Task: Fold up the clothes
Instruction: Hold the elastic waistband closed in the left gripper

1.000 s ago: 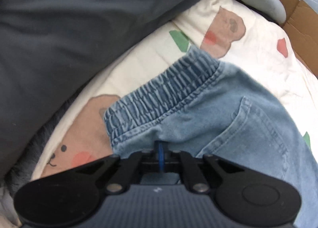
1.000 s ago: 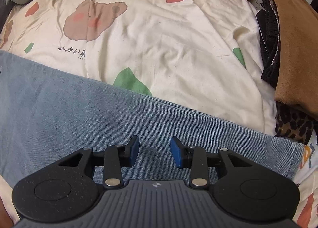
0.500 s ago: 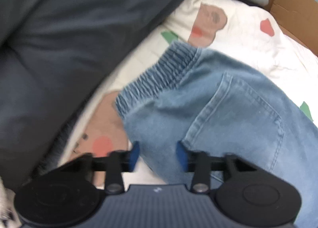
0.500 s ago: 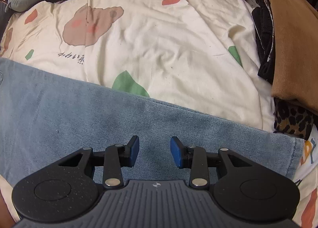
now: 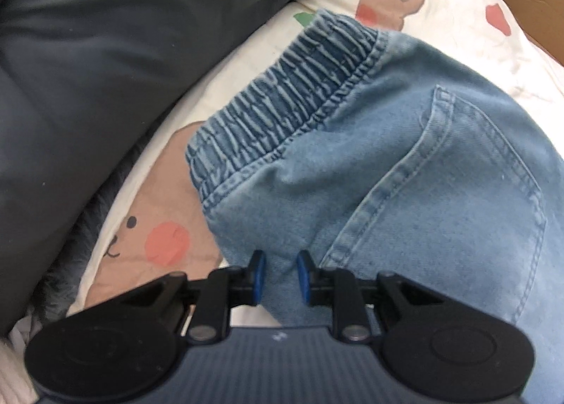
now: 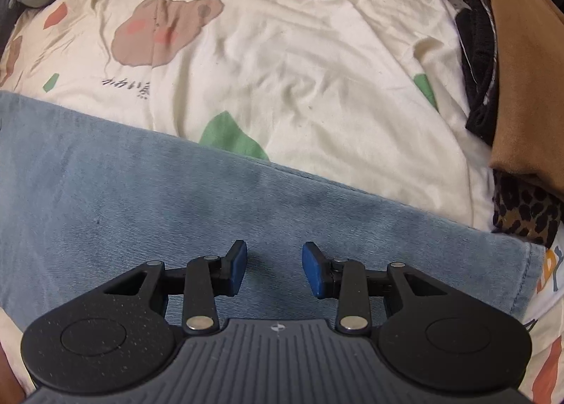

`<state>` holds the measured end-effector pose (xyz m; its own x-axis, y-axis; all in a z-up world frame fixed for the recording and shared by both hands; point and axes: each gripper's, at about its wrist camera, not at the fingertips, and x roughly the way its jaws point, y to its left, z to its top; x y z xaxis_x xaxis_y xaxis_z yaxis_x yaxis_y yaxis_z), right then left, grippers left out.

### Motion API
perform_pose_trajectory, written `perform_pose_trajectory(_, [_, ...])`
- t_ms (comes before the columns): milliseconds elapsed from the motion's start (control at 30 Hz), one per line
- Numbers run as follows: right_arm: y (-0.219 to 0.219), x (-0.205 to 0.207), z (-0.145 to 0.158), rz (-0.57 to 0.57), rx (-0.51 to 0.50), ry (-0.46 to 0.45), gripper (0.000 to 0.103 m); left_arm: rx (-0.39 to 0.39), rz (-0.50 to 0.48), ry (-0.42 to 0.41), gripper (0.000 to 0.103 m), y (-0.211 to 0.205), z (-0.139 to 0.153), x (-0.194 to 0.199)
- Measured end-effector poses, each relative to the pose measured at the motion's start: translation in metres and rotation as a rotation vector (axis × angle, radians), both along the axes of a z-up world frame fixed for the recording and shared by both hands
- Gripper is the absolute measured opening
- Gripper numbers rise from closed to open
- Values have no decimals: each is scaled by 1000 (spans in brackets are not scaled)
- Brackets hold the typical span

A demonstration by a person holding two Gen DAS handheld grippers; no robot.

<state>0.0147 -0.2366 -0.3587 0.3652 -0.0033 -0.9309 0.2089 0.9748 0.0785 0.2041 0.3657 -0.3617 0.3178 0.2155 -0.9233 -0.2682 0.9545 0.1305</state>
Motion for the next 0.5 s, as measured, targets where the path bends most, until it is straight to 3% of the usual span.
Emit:
perform_pose_trajectory(233, [-8,0,19,-31,18,-69,42,31,-36,-60,19,-1,39,-4])
perform_pose_trajectory(500, [-17,-10,16,-64,26,-69,42,21,-35,-77,15,-4,31,20])
